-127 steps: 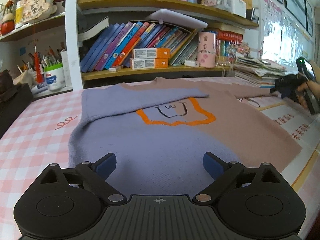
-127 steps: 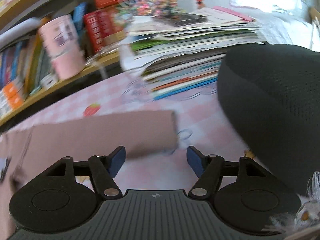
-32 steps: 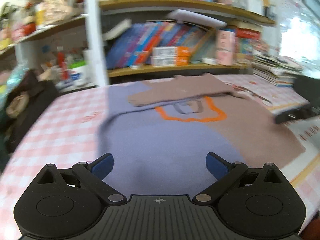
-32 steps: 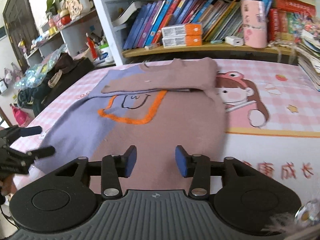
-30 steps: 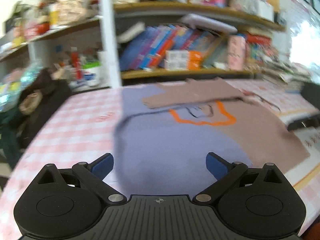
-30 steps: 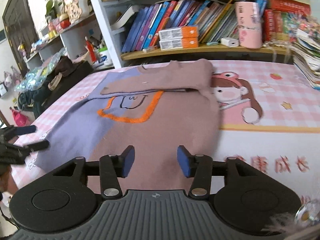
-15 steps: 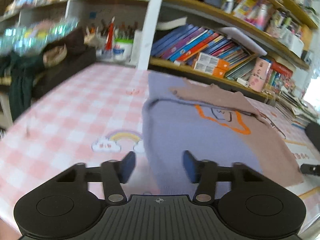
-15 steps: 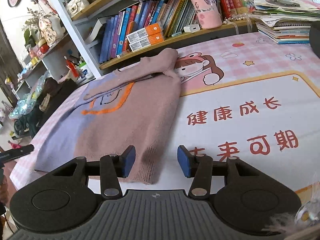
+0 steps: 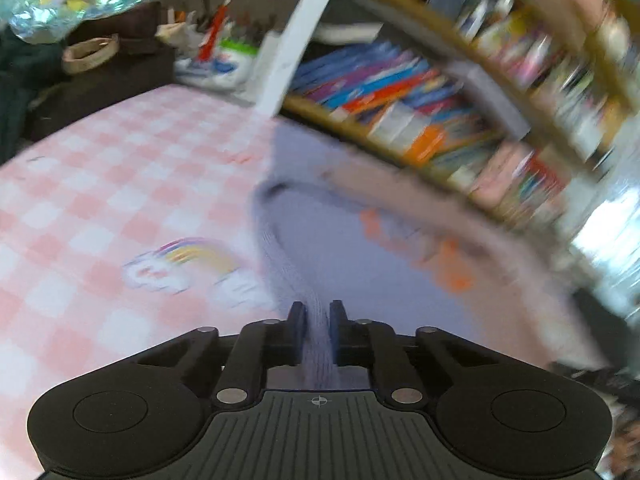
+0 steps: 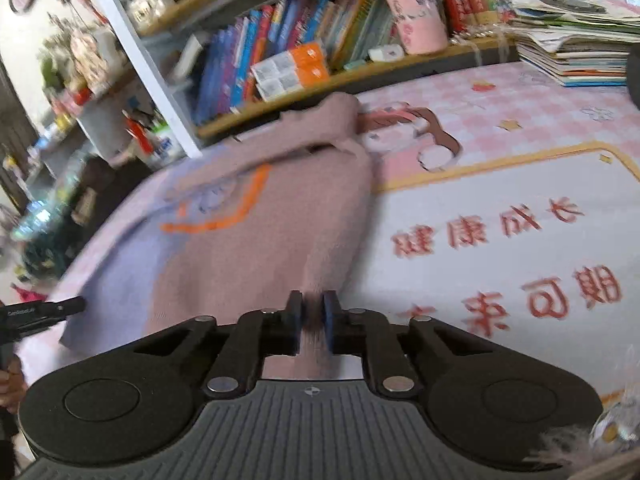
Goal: Fold clothes
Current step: 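Grasp the sweater hem with both grippers, one on each color panel, then lift the hem with both grippers and fold it up toward the collar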
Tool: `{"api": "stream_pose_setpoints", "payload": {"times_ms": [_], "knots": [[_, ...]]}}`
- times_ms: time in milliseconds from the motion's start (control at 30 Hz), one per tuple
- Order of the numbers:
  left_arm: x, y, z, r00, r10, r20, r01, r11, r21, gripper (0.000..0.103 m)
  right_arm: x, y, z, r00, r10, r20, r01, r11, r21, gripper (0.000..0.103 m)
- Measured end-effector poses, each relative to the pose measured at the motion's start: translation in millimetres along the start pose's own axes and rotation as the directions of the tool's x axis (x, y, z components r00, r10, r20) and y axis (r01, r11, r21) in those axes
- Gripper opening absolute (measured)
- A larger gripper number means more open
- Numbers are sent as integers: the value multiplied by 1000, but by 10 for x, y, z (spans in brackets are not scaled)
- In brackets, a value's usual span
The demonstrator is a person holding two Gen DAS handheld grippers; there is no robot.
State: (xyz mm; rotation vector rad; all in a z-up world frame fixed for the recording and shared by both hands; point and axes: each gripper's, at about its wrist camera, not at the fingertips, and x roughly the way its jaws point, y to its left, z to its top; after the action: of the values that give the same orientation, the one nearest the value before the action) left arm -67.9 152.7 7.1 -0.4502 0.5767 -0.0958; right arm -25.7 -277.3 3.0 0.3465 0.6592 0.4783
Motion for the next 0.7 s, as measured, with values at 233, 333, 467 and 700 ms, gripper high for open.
{"api": "stream_pose_setpoints", "payload": {"times_ms": [233,333,467,700], "knots": [[59,31,-38,998,26,-59,-26,1000,0,13,-41,-74,52,999,54,2,-54,997,47,9],[27,116,-62,996,35,-83,-36,999,-19,19,3,-176,2,998,55,-31,-52,994,97,11],[1,186,-84,993,-2,-116,-6,998,-67,31,4,-240,-37,996,72,-47,-65,989,134,13],[10,199,-78,993,-22,-117,14,997,-71,35,37,-246,-90,993,88,-76,-76,986,151,23]]}}
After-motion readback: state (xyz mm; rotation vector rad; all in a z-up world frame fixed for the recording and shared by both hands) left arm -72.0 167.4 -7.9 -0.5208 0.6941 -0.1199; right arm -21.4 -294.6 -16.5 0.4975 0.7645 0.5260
